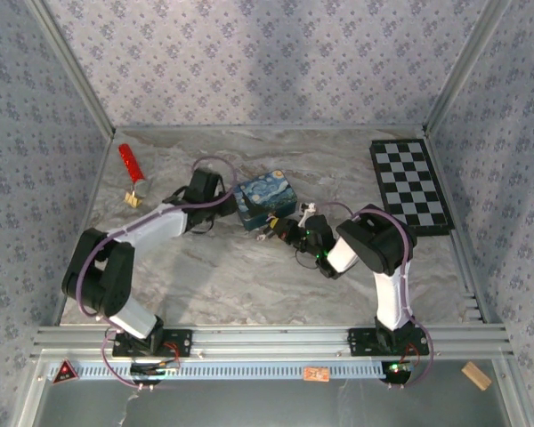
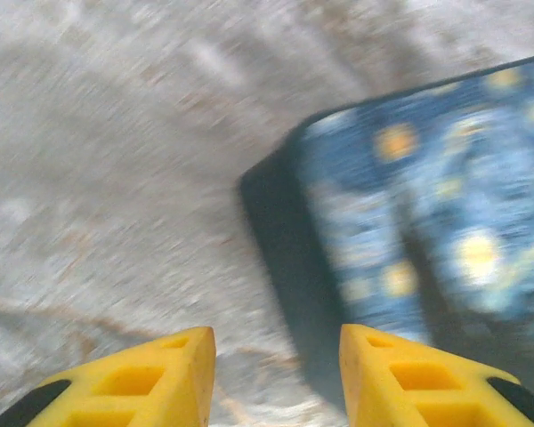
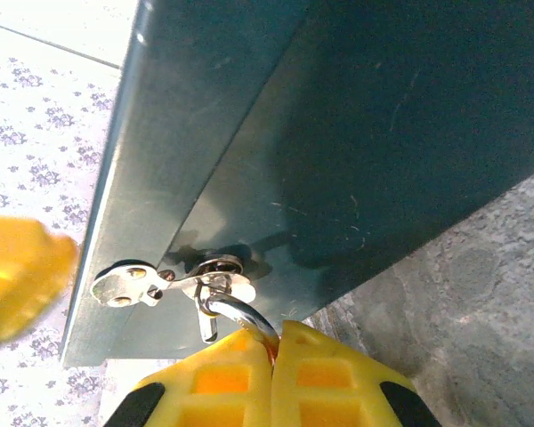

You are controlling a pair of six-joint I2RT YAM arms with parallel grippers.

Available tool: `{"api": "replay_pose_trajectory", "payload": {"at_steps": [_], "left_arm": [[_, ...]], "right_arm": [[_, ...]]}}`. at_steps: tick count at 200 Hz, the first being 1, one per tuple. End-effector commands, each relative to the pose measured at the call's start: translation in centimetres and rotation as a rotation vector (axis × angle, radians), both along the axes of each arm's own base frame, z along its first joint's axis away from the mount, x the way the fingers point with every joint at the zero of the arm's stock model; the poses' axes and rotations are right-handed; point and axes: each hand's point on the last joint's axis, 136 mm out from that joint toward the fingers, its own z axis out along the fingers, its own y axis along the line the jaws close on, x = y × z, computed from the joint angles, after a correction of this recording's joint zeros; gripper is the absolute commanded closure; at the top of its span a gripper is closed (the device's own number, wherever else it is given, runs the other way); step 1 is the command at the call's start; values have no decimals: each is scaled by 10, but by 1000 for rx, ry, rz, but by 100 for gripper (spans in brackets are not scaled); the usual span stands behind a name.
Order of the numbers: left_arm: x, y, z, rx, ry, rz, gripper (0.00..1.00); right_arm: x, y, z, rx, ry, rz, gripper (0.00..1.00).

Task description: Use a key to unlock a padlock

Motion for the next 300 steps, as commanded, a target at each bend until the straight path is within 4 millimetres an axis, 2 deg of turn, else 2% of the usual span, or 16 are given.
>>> {"api": "replay_pose_trajectory", "payload": {"at_steps": [1, 23, 35, 52, 83, 138, 179, 205, 236, 266, 300], "left_arm": [[3, -27, 19, 92, -41, -148, 58], [5, -62, 30, 136, -60, -248, 58], [9, -77, 25, 151, -48, -283, 57], [15, -86, 8, 163, 5, -292, 58], [20, -82, -17, 178, 57, -250, 58], [14, -68, -38, 157, 96, -198, 59], [15, -63, -42, 141, 97, -171, 59], [17, -61, -42, 133, 93, -156, 60], [18, -59, -44, 111, 83, -136, 61], [14, -57, -44, 78, 67, -108, 61], [21, -51, -47, 82, 73, -102, 61]], "right_arm": [[1, -6, -1, -16, 2, -19, 100], [-1, -9, 0, -28, -1, -26, 100], [-1, -11, 0, -29, -1, -32, 100], [0, -10, 5, -10, -8, -34, 100], [4, -12, 14, 33, -14, -47, 100], [10, -25, 21, 46, -13, -97, 100], [12, -26, 20, 67, 7, -115, 100], [12, -34, 20, 89, 18, -151, 100], [13, -41, 34, 137, -27, -180, 100], [16, -35, 43, 194, -13, -174, 100], [12, -44, 44, 112, -10, -182, 100]]}}
